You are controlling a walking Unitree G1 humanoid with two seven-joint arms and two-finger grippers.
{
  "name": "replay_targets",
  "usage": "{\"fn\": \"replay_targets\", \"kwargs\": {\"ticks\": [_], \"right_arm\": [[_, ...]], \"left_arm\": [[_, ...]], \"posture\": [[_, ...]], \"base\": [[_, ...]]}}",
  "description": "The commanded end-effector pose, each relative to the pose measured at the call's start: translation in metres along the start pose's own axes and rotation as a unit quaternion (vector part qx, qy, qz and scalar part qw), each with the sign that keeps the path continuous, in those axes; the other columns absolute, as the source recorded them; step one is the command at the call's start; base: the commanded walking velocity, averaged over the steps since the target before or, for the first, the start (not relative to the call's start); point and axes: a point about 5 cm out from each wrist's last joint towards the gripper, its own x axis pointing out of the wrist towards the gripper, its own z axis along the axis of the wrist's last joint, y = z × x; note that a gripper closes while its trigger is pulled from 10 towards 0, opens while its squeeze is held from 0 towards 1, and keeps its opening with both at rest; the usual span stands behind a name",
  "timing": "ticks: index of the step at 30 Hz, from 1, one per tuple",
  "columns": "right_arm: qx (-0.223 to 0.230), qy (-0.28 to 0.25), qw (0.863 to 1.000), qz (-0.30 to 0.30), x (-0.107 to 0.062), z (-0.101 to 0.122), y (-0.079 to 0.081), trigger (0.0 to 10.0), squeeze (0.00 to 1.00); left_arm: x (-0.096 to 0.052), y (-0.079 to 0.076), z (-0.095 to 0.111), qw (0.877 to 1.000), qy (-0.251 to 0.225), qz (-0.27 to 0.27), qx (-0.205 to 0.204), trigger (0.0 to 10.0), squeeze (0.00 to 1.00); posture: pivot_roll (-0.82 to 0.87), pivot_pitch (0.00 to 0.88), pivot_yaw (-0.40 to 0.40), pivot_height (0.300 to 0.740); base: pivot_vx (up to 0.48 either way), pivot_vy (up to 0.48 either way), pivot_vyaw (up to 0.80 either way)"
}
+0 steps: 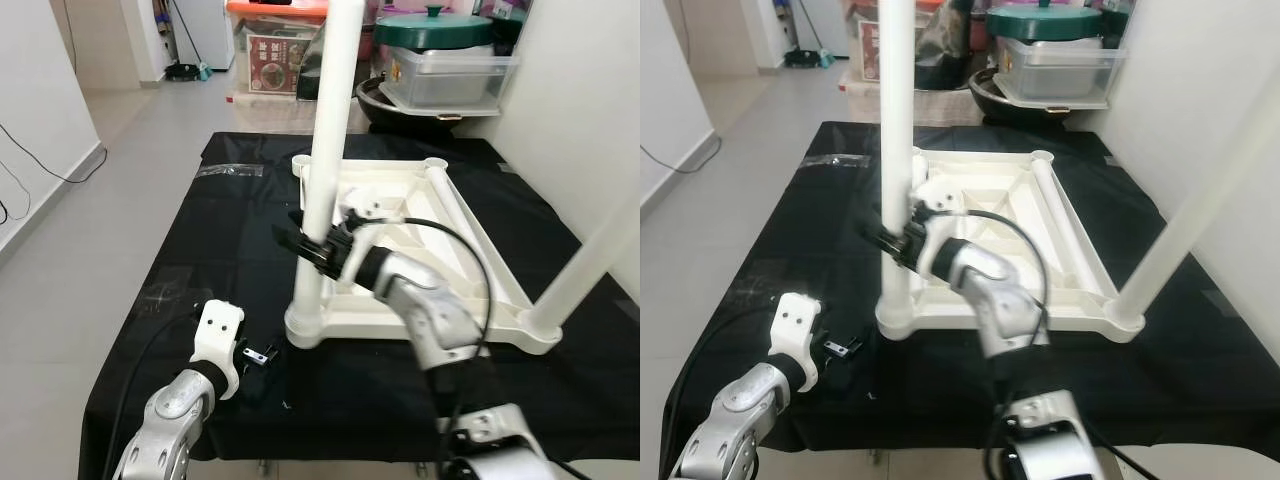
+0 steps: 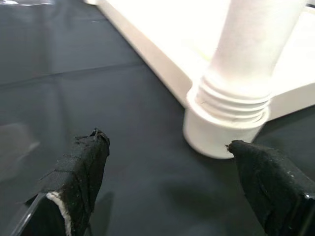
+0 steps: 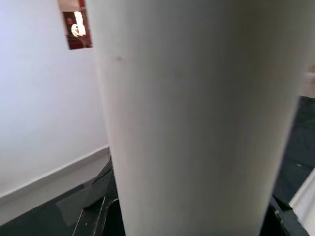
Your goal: Building children table
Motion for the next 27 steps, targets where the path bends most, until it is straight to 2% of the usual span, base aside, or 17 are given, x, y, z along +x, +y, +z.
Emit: {"fn": "replay_targets", "kwargs": {"ticks": [1, 2, 3, 4, 5, 6, 8, 9, 10, 11, 12, 13, 14, 18, 20, 26, 27], "right_arm": [[0.022, 0.011, 0.999, -0.034, -0.005, -0.008, -0.01, 0.0, 0.0], [0.009, 0.052, 0.988, -0.148, -0.013, -0.018, -0.028, 0.0, 0.0], [0.009, 0.052, 0.988, -0.148, -0.013, -0.018, -0.028, 0.0, 0.0], [-0.005, 0.086, 0.949, -0.305, -0.048, -0.033, -0.05, 0.0, 0.0], [-0.005, 0.086, 0.949, -0.305, -0.048, -0.033, -0.05, 0.0, 0.0], [-0.017, 0.108, 0.903, -0.415, -0.079, -0.042, -0.061, 4.5, 0.0], [-0.017, 0.108, 0.903, -0.415, -0.079, -0.042, -0.061, 4.5, 0.0], [-0.011, 0.119, 0.879, -0.462, -0.096, -0.046, -0.06, 4.5, 0.0], [-0.011, 0.119, 0.879, -0.462, -0.096, -0.046, -0.06, 4.5, 0.0], [-0.018, 0.104, 0.887, -0.45, -0.097, -0.035, -0.05, 10.0, 0.0], [-0.018, 0.104, 0.887, -0.45, -0.097, -0.035, -0.05, 10.0, 0.0], [-0.023, 0.08, 0.896, -0.437, -0.091, -0.022, -0.044, 10.0, 0.0], [-0.029, 0.06, 0.891, -0.449, -0.09, -0.01, -0.044, 10.0, 0.0], [-0.033, 0.048, 0.884, -0.463, -0.091, -0.003, -0.047, 10.0, 0.0], [-0.017, 0.028, 0.896, -0.443, -0.084, 0.002, -0.049, 10.0, 0.0], [-0.01, 0.023, 0.9, -0.435, -0.08, 0.003, -0.047, 10.0, 0.0], [0.003, 0.004, 0.912, -0.41, -0.076, 0.007, -0.041, 10.0, 0.0]], "left_arm": [[-0.002, 0.001, -0.002, 1.0, 0.005, 0.0, 0.005, 10.0, 0.0], [-0.002, 0.001, -0.002, 1.0, 0.005, -0.001, 0.004, 10.0, 0.0], [-0.002, 0.001, -0.002, 1.0, 0.005, -0.001, 0.004, 10.0, 0.0], [-0.001, 0.0, -0.002, 1.0, 0.005, -0.003, 0.003, 10.0, 0.0], [-0.001, 0.0, -0.002, 1.0, 0.005, -0.003, 0.003, 10.0, 0.0], [-0.001, 0.0, -0.003, 1.0, 0.006, -0.005, 0.002, 10.0, 0.0], [-0.001, 0.0, -0.003, 1.0, 0.006, -0.005, 0.002, 10.0, 0.0], [-0.001, -0.001, -0.003, 1.0, 0.007, -0.007, 0.002, 10.0, 0.0], [-0.001, -0.001, -0.003, 1.0, 0.007, -0.007, 0.002, 10.0, 0.0], [-0.001, -0.001, -0.004, 1.0, 0.008, -0.01, 0.001, 10.0, 0.0], [-0.001, -0.001, -0.004, 1.0, 0.008, -0.01, 0.001, 10.0, 0.0], [0.0, -0.001, -0.004, 1.0, 0.008, -0.011, 0.001, 10.0, 0.0], [0.0, 0.0, -0.003, 1.0, 0.007, -0.01, 0.003, 10.0, 0.0], [0.001, 0.001, -0.002, 1.0, 0.006, -0.009, 0.004, 10.0, 0.0], [0.001, 0.001, -0.002, 1.0, 0.005, -0.007, 0.004, 10.0, 0.0], [0.001, 0.001, -0.002, 1.0, 0.005, -0.006, 0.003, 10.0, 0.0], [0.001, 0.001, -0.002, 1.0, 0.005, -0.006, 0.002, 10.0, 0.0]], "posture": [[0.05, 0.0, -0.07, 0.74], [0.04, 0.0, -0.066, 0.74], [0.04, 0.0, -0.066, 0.74], [0.02, 0.0, -0.06, 0.74], [0.02, 0.0, -0.06, 0.74], [0.01, 0.0, -0.055, 0.74], [0.01, 0.0, -0.055, 0.74], [0.01, 0.0, -0.051, 0.74], [0.01, 0.0, -0.051, 0.74], [0.0, 0.0, -0.046, 0.74], [0.0, 0.0, -0.046, 0.74], [0.0, 0.0, -0.048, 0.74], [0.0, 0.0, -0.05, 0.74], [0.0, 0.0, -0.05, 0.74], [0.01, 0.0, -0.053, 0.74], [0.01, 0.0, -0.053, 0.74], [0.01, 0.0, -0.053, 0.74]], "base": [[0.0, 0.0, 0.0], [0.0, 0.0, 0.0], [0.0, 0.0, 0.0], [0.0, 0.0, 0.0], [0.0, 0.0, 0.0], [0.0, 0.0, 0.0], [0.0, 0.0, 0.0], [0.0, 0.0, 0.0], [0.0, 0.0, 0.0], [0.0, 0.0, 0.0], [0.0, 0.0, 0.0], [0.0, 0.0, 0.0], [0.0, 0.0, 0.0], [0.0, 0.0, 0.0], [0.0, 0.0, 0.0], [0.0, 0.0, 0.0], [0.0, 0.0, 0.0]]}}
